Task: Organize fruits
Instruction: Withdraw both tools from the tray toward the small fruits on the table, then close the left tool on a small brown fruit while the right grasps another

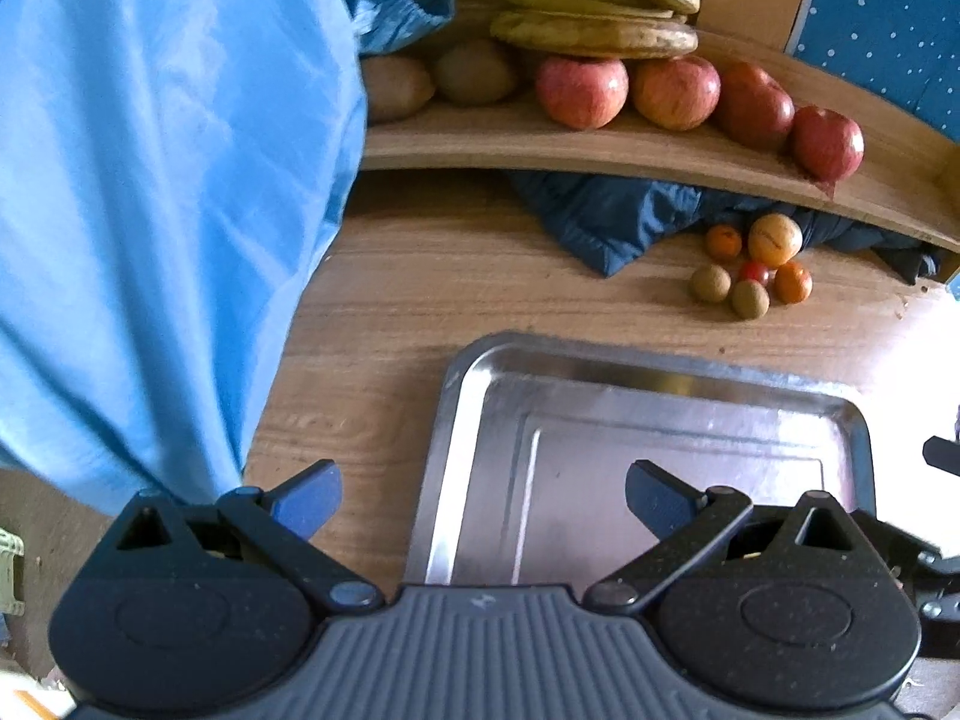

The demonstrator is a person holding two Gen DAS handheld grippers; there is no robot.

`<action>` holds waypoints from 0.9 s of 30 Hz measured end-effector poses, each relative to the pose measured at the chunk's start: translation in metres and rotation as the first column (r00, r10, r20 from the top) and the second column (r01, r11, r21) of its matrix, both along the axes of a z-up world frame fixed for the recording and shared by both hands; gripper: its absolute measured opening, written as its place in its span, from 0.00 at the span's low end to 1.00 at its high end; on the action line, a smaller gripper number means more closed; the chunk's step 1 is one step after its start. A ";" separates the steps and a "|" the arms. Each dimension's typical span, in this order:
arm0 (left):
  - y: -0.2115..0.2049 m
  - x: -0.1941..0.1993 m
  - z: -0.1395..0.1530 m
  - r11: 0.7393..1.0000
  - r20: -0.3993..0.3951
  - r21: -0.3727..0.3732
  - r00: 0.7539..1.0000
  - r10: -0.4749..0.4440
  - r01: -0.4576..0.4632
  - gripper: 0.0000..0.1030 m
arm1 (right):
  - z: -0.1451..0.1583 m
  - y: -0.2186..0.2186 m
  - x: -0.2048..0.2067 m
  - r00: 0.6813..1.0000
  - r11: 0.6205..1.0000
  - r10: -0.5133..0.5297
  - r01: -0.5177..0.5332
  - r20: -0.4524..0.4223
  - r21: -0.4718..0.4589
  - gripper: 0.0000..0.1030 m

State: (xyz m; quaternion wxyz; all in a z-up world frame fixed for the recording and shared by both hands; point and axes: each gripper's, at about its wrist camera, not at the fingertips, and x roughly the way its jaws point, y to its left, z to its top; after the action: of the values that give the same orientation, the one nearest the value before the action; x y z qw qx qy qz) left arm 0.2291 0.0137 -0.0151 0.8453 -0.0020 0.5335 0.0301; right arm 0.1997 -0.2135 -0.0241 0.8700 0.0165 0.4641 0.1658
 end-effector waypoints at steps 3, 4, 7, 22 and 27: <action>-0.004 0.010 -0.001 1.000 0.007 -0.015 1.000 -0.012 0.012 0.99 | -0.002 0.000 0.004 1.000 1.000 -0.015 0.015 -0.002 -0.005 0.99; -0.005 0.014 -0.002 1.000 0.009 -0.020 1.000 -0.016 0.017 0.99 | -0.003 0.000 0.006 1.000 1.000 -0.018 0.018 -0.004 -0.007 0.99; -0.009 0.023 -0.004 0.999 0.012 -0.032 1.000 -0.027 0.027 0.99 | -0.004 0.001 0.008 1.000 0.999 -0.030 0.030 -0.006 -0.015 0.99; -0.013 0.067 -0.014 0.996 -0.001 -0.061 0.998 -0.064 0.064 0.99 | -0.012 0.002 0.026 0.995 0.995 -0.096 0.095 -0.007 -0.038 0.99; -0.017 0.086 -0.024 0.993 -0.011 -0.079 0.996 -0.083 0.082 0.99 | -0.017 0.004 0.037 0.994 0.992 -0.113 0.113 -0.007 -0.059 0.99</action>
State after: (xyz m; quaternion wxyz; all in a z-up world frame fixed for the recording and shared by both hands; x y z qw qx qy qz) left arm 0.3149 -0.0032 -0.0393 0.8412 -0.0131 0.5400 -0.0258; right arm 0.2363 -0.2099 -0.0409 0.8757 0.0180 0.4714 0.1025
